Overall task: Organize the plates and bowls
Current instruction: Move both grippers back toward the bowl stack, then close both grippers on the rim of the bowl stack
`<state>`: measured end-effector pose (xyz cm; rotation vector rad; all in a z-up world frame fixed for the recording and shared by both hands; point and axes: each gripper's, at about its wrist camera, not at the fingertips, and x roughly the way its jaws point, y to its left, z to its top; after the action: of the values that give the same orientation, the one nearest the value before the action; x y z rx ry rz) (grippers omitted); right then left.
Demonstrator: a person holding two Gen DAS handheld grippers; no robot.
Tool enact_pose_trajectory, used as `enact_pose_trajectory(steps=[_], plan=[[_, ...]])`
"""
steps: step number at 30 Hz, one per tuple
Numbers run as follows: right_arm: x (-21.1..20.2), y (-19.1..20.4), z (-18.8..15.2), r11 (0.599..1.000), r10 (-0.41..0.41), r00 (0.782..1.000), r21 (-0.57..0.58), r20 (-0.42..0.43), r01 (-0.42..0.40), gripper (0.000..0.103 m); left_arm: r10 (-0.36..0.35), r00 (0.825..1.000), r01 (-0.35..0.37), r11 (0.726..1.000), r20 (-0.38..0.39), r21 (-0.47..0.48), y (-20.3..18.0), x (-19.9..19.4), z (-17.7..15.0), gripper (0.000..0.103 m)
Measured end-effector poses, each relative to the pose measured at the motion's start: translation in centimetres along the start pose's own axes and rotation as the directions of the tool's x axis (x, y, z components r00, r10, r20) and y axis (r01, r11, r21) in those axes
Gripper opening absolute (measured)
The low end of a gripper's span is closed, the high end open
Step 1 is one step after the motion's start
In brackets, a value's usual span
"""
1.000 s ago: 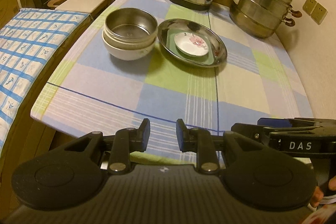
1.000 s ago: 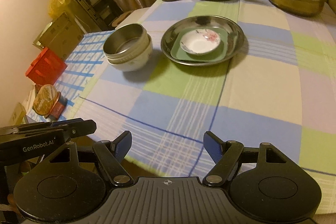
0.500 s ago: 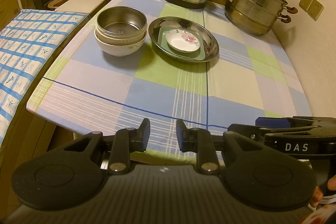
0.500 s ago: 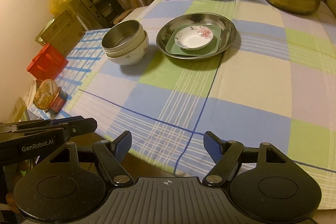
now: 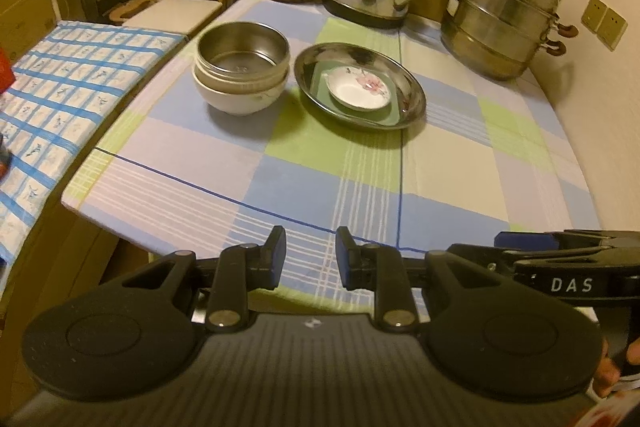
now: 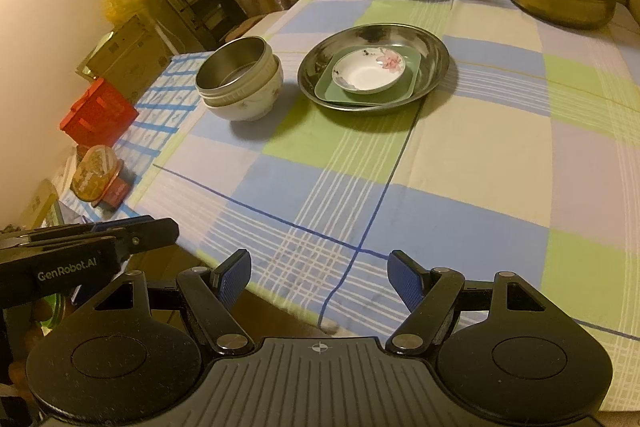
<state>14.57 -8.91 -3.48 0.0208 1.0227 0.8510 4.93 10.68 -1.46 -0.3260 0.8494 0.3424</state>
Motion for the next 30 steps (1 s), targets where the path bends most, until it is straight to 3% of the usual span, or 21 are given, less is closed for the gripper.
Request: enact_pose_trajectory(steps=[7, 19, 26, 28, 30], plan=[[0.9, 0.0, 1.3, 0.999, 0.030, 0.999, 0.023, 0.018, -0.030, 0.075, 0.045, 0.998, -0.044, 0.998, 0.031, -0.037, 2.5, 0.5, 1.4, 0.023], [6.3, 1.7, 8.1, 0.997, 0.052, 0.990, 0.051, 0.134, -0.060, 0.073, 0.066, 0.992, -0.063, 0.998, 0.109, -0.029, 9.4, 5.5, 9.7, 0.023], [11.2, 3.4, 13.1, 0.995, 0.083, 0.975, 0.037, 0.208, -0.093, 0.050, 0.041, 0.991, -0.041, 0.999, 0.128, -0.001, 12.3, 9.3, 14.2, 0.023], [12.6, 3.8, 14.4, 0.995, 0.091, 0.971, 0.023, 0.221, -0.098, 0.033, 0.035, 0.991, -0.036, 0.999, 0.127, 0.005, 12.9, 10.3, 15.2, 0.023], [14.0, 4.1, 15.4, 0.994, 0.096, 0.968, 0.022, 0.230, -0.104, 0.028, 0.030, 0.992, -0.032, 0.999, 0.122, 0.014, 13.3, 11.3, 16.0, 0.022]])
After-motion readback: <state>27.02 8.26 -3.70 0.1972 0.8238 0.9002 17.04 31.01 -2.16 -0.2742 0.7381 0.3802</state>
